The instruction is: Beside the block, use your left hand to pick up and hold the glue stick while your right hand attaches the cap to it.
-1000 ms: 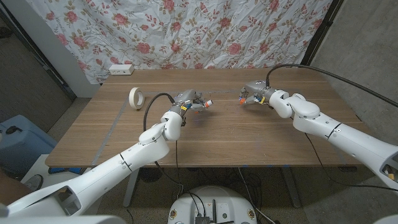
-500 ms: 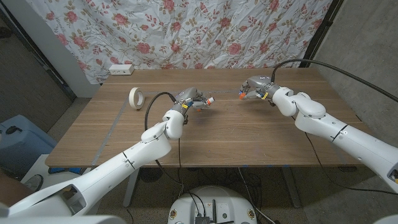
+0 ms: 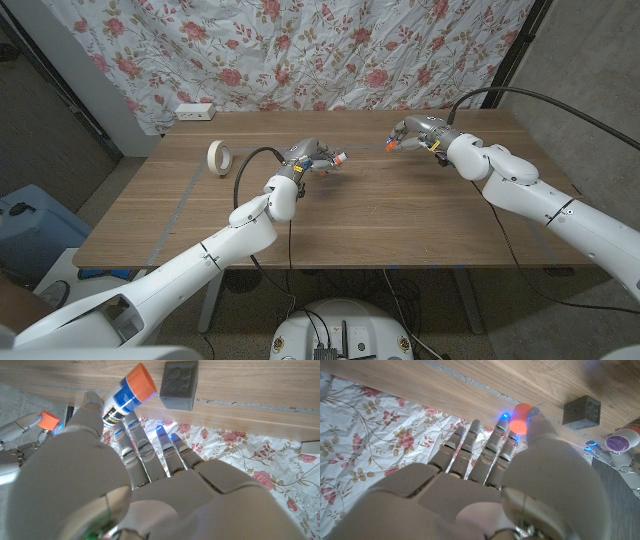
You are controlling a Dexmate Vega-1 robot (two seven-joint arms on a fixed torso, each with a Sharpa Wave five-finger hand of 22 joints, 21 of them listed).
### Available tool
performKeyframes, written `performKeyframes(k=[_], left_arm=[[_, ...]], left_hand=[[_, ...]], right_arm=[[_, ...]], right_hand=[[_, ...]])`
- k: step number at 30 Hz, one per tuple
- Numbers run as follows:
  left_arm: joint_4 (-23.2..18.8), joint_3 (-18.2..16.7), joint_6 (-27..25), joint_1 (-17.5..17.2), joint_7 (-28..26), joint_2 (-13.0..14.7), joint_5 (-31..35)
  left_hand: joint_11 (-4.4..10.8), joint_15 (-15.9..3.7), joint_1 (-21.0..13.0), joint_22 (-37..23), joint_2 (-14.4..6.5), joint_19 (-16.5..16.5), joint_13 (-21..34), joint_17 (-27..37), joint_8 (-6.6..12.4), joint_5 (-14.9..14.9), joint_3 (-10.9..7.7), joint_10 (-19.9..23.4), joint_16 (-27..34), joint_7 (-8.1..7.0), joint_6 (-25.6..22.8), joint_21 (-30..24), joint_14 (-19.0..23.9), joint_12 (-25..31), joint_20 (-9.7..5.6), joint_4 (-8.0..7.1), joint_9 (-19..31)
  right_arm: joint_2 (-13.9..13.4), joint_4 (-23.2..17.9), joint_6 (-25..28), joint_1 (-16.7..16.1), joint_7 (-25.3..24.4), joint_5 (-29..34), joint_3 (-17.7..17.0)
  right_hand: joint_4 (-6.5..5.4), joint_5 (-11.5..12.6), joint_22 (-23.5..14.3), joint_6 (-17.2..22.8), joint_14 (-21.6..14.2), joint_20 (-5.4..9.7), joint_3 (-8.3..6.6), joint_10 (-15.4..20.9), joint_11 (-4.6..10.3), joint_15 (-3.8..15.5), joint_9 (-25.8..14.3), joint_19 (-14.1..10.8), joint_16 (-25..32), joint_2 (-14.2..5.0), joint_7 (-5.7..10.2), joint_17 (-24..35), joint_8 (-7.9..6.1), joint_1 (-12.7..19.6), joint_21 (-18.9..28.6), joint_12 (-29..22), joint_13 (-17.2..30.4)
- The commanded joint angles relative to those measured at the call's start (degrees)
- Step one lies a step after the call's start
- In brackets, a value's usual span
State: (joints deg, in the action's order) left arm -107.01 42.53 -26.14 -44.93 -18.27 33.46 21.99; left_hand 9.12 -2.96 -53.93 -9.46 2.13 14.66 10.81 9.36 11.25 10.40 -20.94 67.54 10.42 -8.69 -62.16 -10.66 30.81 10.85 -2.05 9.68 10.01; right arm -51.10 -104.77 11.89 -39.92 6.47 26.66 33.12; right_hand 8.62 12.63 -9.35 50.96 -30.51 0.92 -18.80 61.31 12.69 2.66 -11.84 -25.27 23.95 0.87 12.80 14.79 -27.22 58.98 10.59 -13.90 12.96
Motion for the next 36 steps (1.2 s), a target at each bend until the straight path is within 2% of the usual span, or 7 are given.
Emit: performKeyframes(k=[1, 24, 36], left_arm=[[1.17, 0.17, 2.76, 0.02, -1.19, -0.51, -0.42], [3.01, 0.39, 7.19, 1.11, -0.56, -1.60, -0.86], [5.06, 0.58, 9.75, 2.18, -0.56, -2.78, -1.36]], left_hand=[[3.65, -6.38, 1.92, -0.16, -4.16, -0.16, 0.27, 0.14, 0.39, 0.22, 0.00, 4.15, -0.07, 2.24, -6.28, -0.03, 0.40, 0.42, -0.05, -0.21, 1.06], [3.60, -6.21, 2.17, -0.16, -4.30, -0.23, 0.27, 0.17, 0.38, 0.19, 0.12, 3.94, 0.01, 2.30, -6.32, -0.03, 0.65, 0.34, -0.08, -0.31, 1.06], [3.59, -6.28, 2.28, -0.17, -4.29, -0.05, 0.27, 0.16, 0.28, 0.18, 0.19, 3.83, -0.03, 2.15, -6.10, -0.10, 0.64, 0.31, -0.27, -0.29, 1.06]], right_arm=[[-1.68, -1.36, -1.52, -0.90, 1.18, -8.08, -3.02], [-3.55, -2.13, -3.35, -1.41, 4.08, -22.77, -6.98], [-4.16, -4.06, -2.49, -1.28, 4.69, -26.13, -7.00]], right_hand=[[-0.01, -0.05, -0.09, 0.12, -0.30, 0.20, 0.30, 0.67, 0.06, 7.98, -0.18, 0.12, 0.29, -0.60, -0.05, 0.21, -0.29, -0.13, -0.10, 0.25, 0.27], [-0.25, -0.55, -0.09, 0.16, 0.25, -0.10, 1.12, 0.62, 0.04, 7.61, -0.07, 0.48, 0.52, -1.11, -0.06, 0.42, 0.03, -0.46, -0.10, 0.62, 0.60], [-0.39, -0.80, -0.10, -0.06, 1.08, -0.88, 1.75, 0.19, 0.01, 7.34, 0.02, 0.75, 0.41, -1.25, -0.06, 0.46, 0.42, -0.93, -0.08, 1.00, 0.74]])
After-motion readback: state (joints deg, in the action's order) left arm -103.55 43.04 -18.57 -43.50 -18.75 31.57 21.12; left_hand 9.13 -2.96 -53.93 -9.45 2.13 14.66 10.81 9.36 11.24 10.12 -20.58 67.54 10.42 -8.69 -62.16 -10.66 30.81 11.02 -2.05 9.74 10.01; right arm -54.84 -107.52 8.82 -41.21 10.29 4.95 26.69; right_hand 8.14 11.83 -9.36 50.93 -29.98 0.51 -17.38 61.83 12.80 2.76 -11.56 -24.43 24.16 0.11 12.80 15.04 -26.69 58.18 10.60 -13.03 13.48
